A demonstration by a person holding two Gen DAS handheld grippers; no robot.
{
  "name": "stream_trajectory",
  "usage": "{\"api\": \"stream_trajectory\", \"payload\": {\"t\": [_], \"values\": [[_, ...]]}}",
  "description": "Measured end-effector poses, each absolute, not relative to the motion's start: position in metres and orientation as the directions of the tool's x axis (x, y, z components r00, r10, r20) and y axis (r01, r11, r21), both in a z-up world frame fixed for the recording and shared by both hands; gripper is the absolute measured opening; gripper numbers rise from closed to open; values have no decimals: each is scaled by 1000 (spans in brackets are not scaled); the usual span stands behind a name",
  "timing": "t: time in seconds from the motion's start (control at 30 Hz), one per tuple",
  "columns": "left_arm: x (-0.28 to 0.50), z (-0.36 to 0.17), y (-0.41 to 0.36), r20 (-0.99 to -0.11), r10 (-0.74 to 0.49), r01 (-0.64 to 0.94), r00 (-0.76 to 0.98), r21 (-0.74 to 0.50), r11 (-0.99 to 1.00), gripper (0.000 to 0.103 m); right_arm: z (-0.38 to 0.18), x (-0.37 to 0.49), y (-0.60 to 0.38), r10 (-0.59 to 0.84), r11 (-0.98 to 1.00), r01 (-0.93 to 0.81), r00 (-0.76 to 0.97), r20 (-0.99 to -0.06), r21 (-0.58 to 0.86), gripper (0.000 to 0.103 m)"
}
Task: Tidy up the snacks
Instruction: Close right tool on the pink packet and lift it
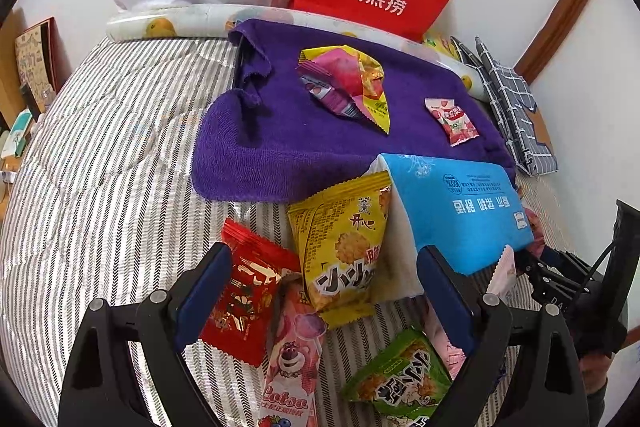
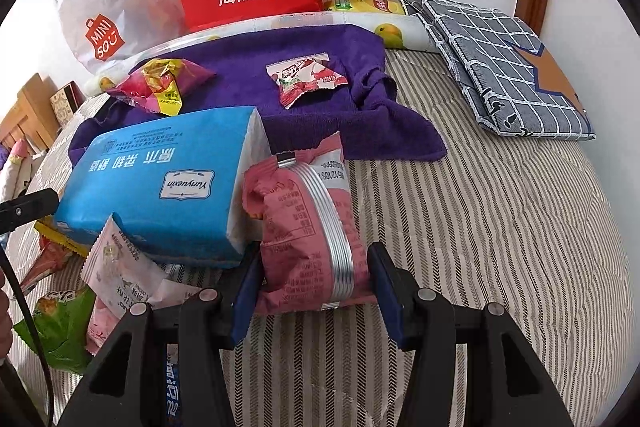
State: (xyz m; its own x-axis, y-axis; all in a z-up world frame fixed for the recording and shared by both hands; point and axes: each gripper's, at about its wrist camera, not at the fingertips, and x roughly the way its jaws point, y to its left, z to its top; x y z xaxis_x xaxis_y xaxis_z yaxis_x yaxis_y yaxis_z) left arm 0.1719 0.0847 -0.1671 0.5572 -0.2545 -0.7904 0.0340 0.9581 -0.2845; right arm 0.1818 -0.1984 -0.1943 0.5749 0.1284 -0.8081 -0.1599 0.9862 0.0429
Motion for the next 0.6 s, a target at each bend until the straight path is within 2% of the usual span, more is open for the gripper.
{"api": "stream_trajectory", "payload": {"t": [0.23,0.33,0.43,0.6], "values": [[170,-167,85,-789,-260,37,557,-288,957,93,-196,182,-200,126,987,-155,571,-811,45,52],[169,-167,85,-789,-262,41,556,-289,957,93,-197,183,-201,127,988,-149,569,-812,50,54],[168,-167,84,-788,-265,45,556,-289,956,93,-200,185,-202,115,989,-141,567,-815,41,61],[167,-166,82,-786,-275,62,554,-291,955,93,-205,189,-206,125,990,-124,558,-820,67,62]]}}
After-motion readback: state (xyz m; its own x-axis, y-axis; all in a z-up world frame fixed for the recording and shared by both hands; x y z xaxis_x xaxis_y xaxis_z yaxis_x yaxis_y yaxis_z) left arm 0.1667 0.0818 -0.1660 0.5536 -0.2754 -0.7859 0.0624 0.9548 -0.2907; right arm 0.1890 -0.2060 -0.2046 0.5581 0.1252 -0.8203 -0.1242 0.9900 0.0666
